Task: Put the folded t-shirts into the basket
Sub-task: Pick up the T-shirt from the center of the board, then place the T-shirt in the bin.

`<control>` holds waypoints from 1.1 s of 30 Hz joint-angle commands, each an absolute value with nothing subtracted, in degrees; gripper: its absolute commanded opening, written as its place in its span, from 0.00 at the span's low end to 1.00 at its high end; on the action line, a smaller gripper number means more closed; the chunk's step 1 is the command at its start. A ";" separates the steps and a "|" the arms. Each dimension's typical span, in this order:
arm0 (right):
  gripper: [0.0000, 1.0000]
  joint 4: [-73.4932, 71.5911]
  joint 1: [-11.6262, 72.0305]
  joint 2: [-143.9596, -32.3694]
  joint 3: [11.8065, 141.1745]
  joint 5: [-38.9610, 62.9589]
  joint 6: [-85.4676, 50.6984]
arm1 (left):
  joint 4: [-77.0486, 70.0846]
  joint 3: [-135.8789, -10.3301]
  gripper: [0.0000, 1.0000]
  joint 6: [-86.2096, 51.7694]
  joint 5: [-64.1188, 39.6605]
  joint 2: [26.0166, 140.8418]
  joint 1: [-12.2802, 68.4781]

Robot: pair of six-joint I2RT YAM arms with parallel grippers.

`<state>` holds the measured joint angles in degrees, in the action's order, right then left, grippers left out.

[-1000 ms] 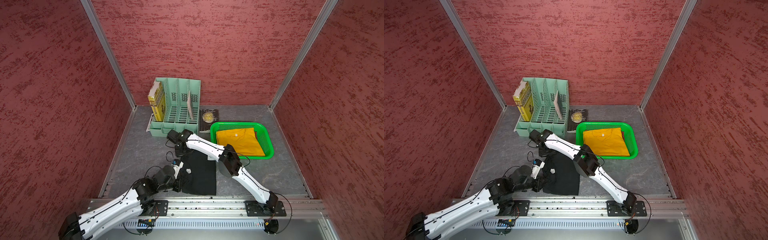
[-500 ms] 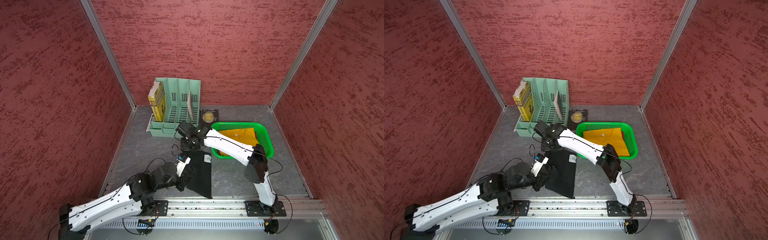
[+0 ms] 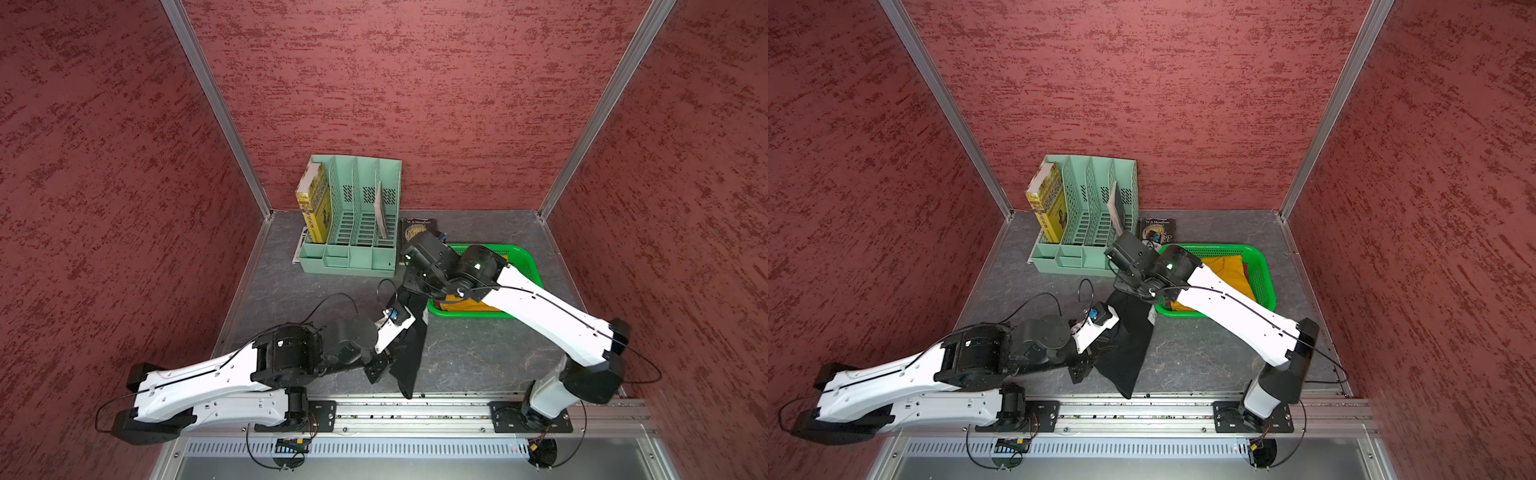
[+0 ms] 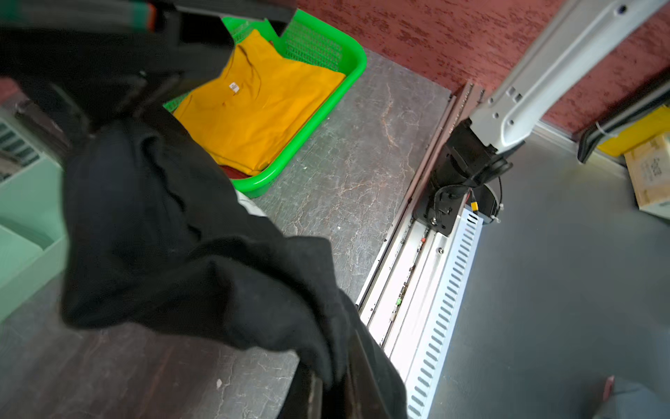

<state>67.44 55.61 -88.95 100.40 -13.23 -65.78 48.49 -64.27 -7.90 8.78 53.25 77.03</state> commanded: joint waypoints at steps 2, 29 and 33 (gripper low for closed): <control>0.00 70.80 53.01 -78.90 93.96 -20.15 -71.62 | 48.70 -67.20 0.00 4.77 3.74 55.70 77.80; 0.00 73.49 12.18 -68.69 81.92 -13.51 -61.63 | 28.68 -84.14 0.00 20.26 -22.76 90.51 51.81; 0.00 67.47 5.29 -76.56 81.35 -5.73 -59.78 | 28.82 -89.04 0.00 24.94 -19.84 98.33 50.02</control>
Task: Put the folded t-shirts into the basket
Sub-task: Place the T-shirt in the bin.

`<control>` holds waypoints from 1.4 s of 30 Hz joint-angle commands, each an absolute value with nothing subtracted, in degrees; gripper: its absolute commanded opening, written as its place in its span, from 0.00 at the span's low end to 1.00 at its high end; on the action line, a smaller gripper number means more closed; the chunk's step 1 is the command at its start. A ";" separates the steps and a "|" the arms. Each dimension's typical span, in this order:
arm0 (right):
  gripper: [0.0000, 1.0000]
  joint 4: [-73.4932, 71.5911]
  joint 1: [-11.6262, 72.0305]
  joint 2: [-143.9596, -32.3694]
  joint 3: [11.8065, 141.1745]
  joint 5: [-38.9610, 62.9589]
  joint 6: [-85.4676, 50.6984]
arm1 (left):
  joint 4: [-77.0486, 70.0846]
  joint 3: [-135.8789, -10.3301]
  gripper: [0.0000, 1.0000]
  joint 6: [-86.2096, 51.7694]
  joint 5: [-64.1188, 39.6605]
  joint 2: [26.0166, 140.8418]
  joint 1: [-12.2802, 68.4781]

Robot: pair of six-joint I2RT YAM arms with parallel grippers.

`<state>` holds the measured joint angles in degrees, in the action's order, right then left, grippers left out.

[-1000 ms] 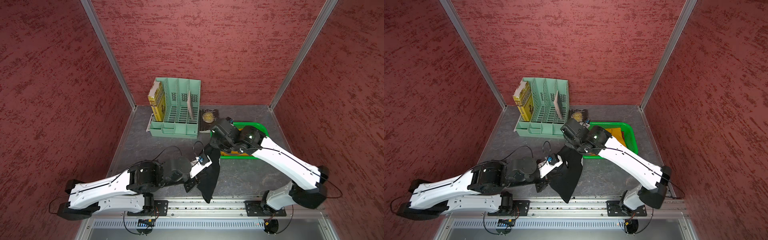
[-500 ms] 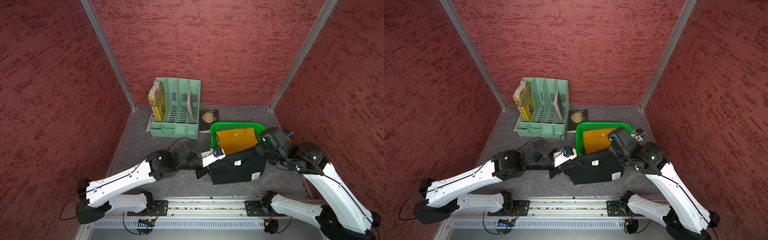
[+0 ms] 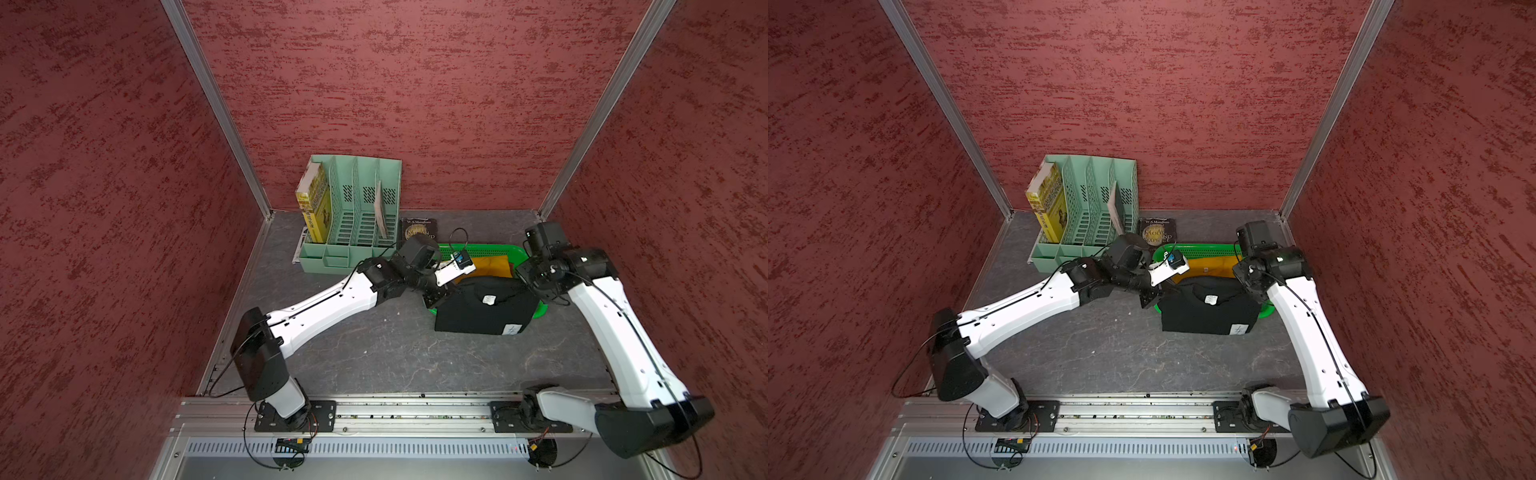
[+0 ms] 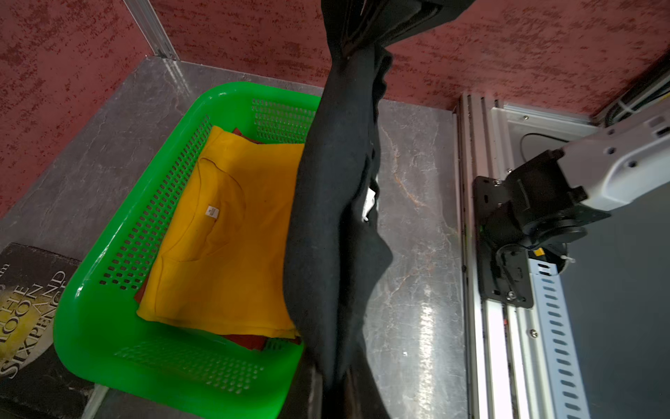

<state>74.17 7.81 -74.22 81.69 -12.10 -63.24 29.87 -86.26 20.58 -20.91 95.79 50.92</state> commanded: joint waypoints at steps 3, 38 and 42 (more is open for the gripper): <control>0.00 66.95 3.37 -81.92 83.64 -6.02 -60.06 | 28.49 -93.24 0.00 26.22 -18.61 103.82 48.29; 0.00 45.16 -2.58 -104.95 85.05 -0.98 -61.65 | 22.44 -112.21 0.08 34.30 -4.28 132.69 41.75; 0.03 45.53 -2.88 -104.74 84.08 -2.05 -61.94 | 19.70 -112.45 0.14 34.98 -0.55 133.47 41.92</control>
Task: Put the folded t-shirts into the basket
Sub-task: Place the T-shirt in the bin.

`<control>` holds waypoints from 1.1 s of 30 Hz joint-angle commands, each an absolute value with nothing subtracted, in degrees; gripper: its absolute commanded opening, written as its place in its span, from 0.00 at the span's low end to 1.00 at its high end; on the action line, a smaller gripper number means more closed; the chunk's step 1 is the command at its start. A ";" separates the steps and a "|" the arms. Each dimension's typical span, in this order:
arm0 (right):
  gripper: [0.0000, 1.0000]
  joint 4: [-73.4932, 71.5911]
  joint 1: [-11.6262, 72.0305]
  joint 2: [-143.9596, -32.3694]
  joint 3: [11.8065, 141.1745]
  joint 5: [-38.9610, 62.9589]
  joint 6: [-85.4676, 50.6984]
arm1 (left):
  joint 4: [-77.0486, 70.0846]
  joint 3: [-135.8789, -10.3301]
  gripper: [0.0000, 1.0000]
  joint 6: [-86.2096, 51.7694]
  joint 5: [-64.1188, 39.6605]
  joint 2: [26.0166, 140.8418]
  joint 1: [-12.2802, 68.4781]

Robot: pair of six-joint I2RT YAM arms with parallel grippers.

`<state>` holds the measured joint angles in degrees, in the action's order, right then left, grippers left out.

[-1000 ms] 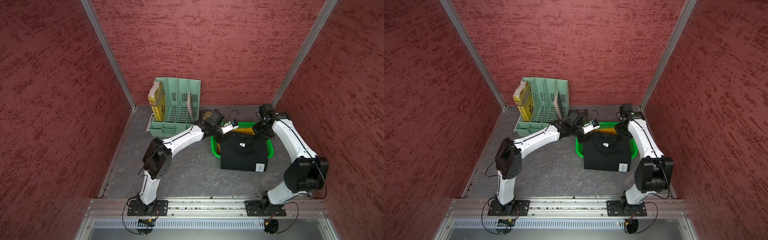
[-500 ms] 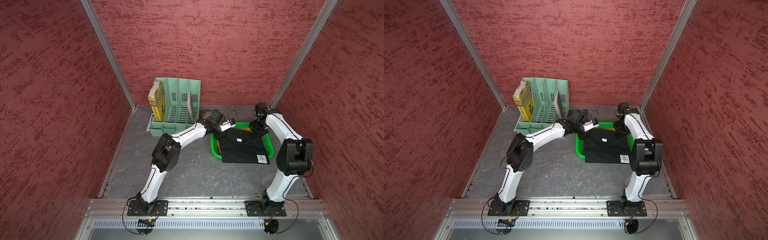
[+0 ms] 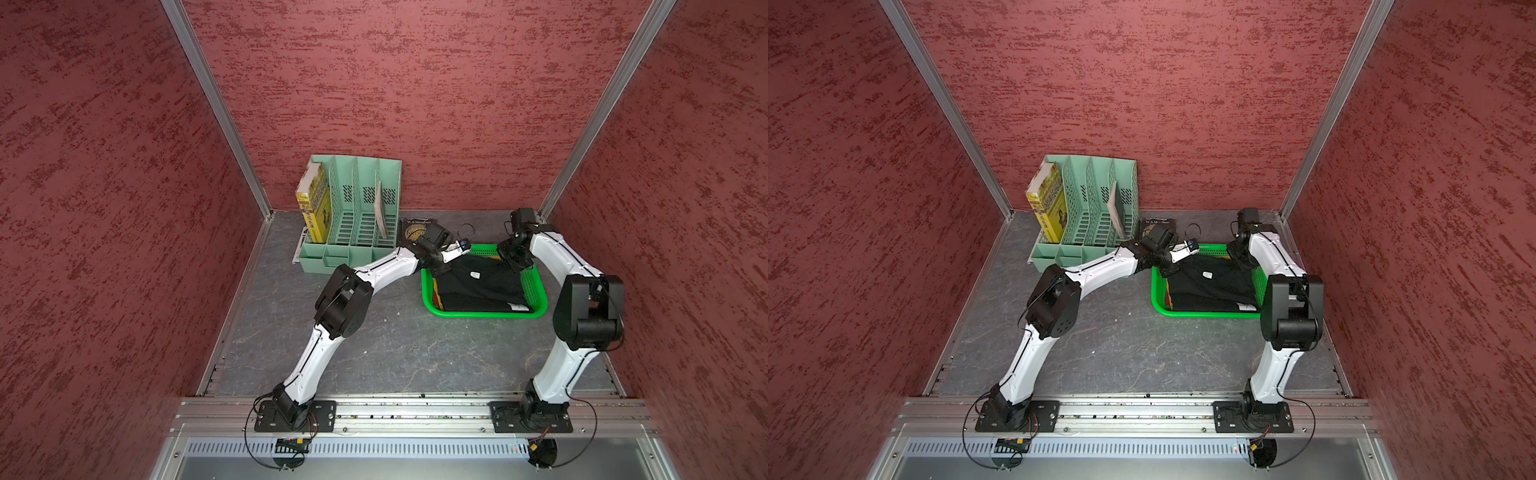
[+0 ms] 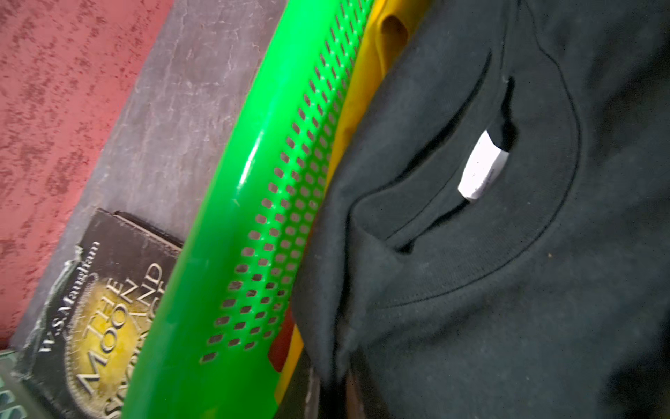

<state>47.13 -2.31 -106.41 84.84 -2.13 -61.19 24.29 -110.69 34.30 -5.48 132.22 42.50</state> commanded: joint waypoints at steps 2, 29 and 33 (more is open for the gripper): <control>0.07 45.46 -3.15 -103.67 83.59 -3.15 -62.01 | 18.80 -112.73 0.16 35.12 0.56 133.67 42.04; 0.28 67.97 -3.10 -75.66 68.36 7.72 -28.09 | 24.30 -96.91 0.53 9.52 -38.50 116.40 45.62; 0.27 67.36 -3.24 -75.75 66.27 7.87 -28.69 | 30.25 -102.44 0.49 12.84 -39.88 122.80 45.99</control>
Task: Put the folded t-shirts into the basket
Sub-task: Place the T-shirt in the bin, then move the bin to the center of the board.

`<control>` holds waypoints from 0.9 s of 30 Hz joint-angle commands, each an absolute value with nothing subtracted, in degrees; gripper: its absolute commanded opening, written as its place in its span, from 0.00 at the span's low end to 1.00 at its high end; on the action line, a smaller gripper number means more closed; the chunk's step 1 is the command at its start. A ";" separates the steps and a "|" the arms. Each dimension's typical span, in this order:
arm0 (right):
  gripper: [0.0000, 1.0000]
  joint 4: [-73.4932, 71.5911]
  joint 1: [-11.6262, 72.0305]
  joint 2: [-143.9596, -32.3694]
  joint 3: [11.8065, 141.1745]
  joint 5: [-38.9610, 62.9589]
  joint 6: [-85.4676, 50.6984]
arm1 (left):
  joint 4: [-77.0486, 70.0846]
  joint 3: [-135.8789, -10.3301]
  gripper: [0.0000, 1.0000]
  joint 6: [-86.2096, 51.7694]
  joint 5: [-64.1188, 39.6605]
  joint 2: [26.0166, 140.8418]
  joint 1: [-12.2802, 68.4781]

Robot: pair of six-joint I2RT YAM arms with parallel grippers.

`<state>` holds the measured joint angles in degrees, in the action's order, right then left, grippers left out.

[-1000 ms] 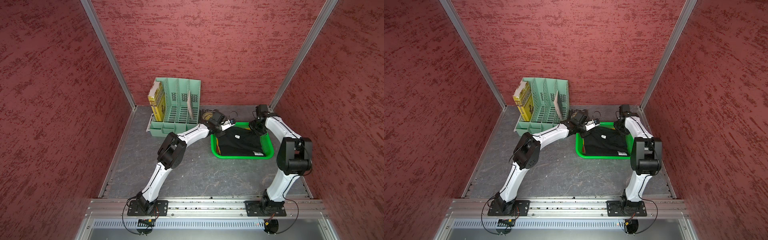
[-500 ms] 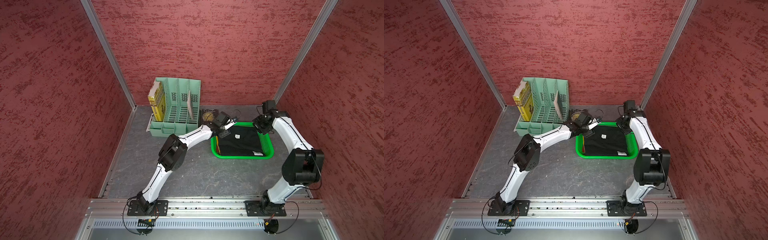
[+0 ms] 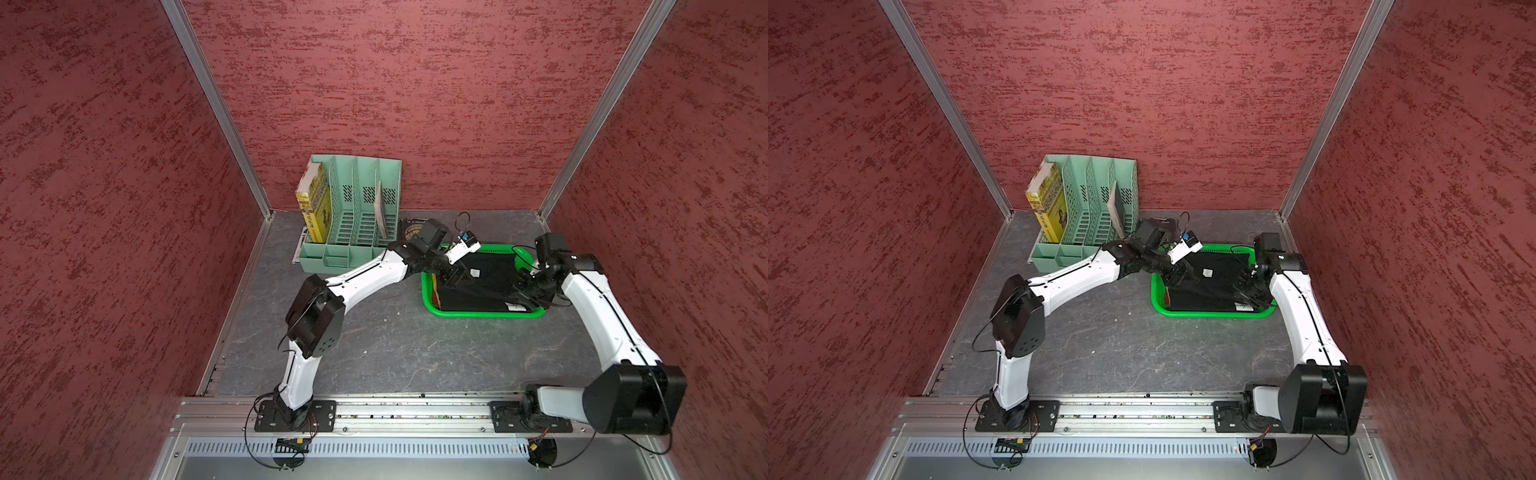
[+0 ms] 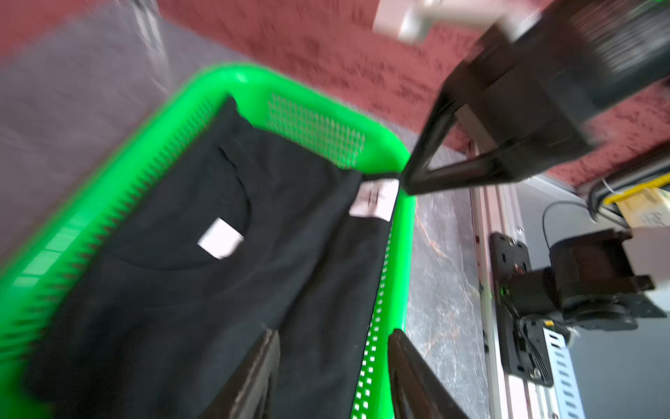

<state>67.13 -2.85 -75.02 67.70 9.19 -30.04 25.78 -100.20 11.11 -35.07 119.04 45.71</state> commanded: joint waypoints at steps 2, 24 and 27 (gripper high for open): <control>0.24 66.40 -3.30 -78.02 65.86 5.30 -29.64 | 33.55 -104.87 0.47 14.40 -38.37 125.86 46.35; 0.13 57.72 -9.01 -91.93 60.77 2.46 -35.10 | 35.91 -97.36 0.46 12.24 -22.56 124.31 45.25; 0.14 57.98 -8.90 -88.68 58.45 3.51 -34.82 | 32.05 -89.96 0.47 10.20 -24.34 118.87 44.56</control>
